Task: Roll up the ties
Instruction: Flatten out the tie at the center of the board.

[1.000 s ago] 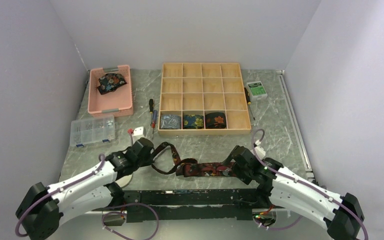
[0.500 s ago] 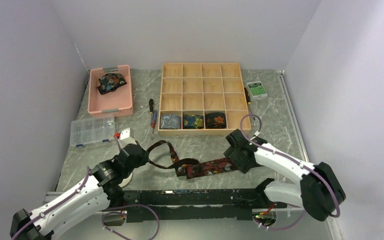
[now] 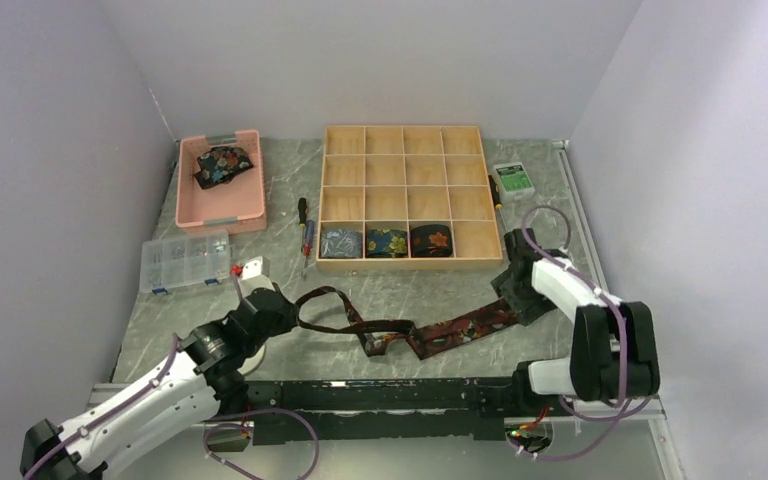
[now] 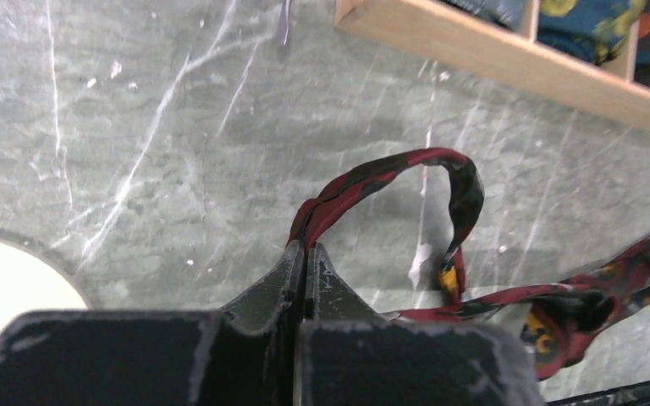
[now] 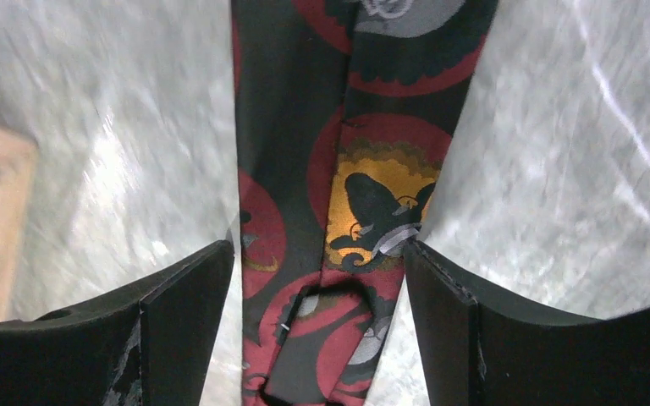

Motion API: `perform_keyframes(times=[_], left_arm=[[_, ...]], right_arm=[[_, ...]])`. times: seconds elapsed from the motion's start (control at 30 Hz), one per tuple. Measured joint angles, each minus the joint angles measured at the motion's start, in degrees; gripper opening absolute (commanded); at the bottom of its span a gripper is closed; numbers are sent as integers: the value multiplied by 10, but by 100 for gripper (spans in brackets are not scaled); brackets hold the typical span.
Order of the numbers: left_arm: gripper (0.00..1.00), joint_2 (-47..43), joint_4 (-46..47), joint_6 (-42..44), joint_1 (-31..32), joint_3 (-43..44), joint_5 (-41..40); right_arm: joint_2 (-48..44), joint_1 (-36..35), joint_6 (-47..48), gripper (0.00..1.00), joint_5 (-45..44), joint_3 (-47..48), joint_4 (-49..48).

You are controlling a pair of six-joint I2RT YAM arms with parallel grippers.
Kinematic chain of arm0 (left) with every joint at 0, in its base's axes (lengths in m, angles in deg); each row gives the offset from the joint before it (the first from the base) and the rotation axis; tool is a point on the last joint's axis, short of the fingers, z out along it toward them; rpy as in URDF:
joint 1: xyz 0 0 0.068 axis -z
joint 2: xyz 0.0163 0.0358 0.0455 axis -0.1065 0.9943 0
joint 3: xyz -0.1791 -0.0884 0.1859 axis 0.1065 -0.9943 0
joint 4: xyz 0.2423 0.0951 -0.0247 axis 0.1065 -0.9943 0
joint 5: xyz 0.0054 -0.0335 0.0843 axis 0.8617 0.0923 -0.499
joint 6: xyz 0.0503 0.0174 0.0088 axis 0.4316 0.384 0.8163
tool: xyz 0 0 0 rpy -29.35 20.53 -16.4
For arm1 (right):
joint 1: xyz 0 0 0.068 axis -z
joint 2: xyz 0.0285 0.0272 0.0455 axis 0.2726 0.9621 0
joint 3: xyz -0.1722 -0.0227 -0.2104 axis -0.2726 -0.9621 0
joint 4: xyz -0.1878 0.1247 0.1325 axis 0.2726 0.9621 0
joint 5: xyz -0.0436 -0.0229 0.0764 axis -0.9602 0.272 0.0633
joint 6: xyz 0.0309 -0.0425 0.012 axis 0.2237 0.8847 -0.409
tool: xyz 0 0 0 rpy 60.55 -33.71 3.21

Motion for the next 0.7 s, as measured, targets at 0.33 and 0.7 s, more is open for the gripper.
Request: perform_keyframes(times=[0.33,0.7], left_arm=[[14,90,3,9,0,8,70],[61,201,44,47,0,52,154]], right_arm=[[87,102,94,84,8,68,-61],[-96,40,162,56,42,51,-41]])
